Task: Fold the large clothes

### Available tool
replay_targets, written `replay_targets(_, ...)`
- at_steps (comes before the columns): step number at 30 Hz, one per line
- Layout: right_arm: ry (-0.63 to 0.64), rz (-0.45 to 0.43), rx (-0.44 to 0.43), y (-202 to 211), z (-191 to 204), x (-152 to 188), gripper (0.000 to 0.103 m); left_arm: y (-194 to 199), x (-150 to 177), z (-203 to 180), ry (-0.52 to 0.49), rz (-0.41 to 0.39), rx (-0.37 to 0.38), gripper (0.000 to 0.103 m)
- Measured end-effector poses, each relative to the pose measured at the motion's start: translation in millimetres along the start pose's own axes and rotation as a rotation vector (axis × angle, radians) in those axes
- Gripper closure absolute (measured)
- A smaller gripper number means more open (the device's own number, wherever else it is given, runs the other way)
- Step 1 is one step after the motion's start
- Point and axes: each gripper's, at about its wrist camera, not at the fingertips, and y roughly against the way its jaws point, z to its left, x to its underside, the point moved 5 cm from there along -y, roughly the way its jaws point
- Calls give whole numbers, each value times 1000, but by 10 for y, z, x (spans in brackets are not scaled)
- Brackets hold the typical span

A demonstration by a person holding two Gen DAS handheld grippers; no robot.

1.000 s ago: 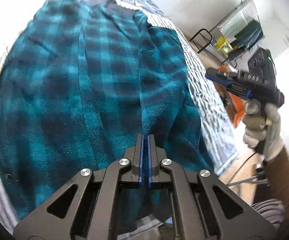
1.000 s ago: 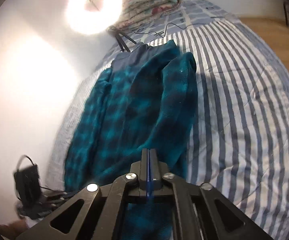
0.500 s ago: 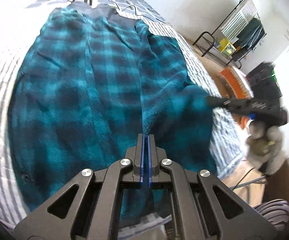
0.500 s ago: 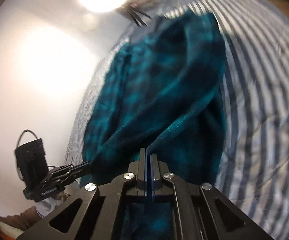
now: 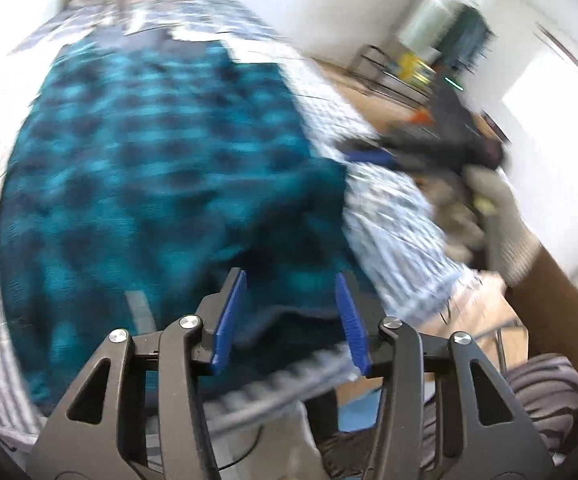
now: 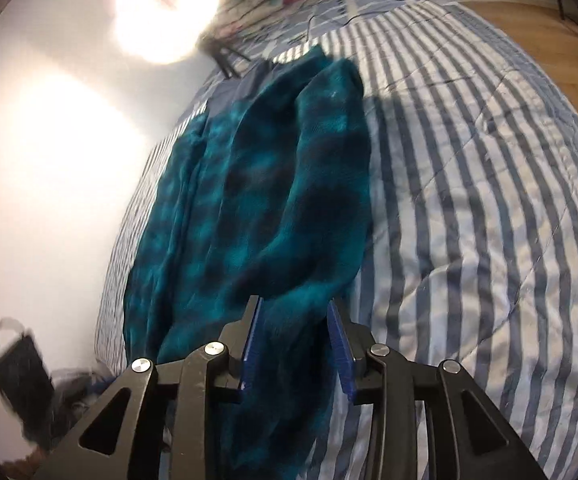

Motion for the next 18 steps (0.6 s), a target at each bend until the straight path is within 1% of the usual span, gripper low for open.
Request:
replay_targets(2,-10,-17,3,-5,-46,-101,67,-118,24,-278,-73,21,9,56)
replay_targets(3,-19,-21,0,-27,-53,-153,67,-173,33,-354,-95,29,5,56)
replay_targets(5,-25,-25,-1,-55,-58,-254,66,-345,55,-501,-142,55,-21,56)
replay_targets(9,-4,-43,22,-130,-52,-449,61,-603,107,-556,-159,97,-58,56)
replay_targets(11,1,-49,30,-187,-47,-566,61,-727,163,-557,-162,127,-68,56)
replay_targets(12,4,-48,35,-233,-49,-622,61,-762,190,-536,-158,134,-60,59)
replay_targets(13,7,-43,38,-271,-55,-647,61,-792,214,-529,-157,139,-57,70)
replay_targets(14,11,-34,48,-345,-59,-696,61,-827,227,-518,-161,142,-66,79)
replay_targets(15,14,-24,62,-432,-67,-739,61,-859,221,-498,-162,144,-75,97)
replay_targets(16,13,-12,76,-487,-82,-759,61,-884,225,-482,-156,149,-75,99)
replay_targets(17,11,3,96,-565,-110,-789,63,-882,225,-463,-142,148,-60,103)
replay_targets(18,7,20,110,-643,-139,-817,76,-871,205,-453,-135,145,-51,103)
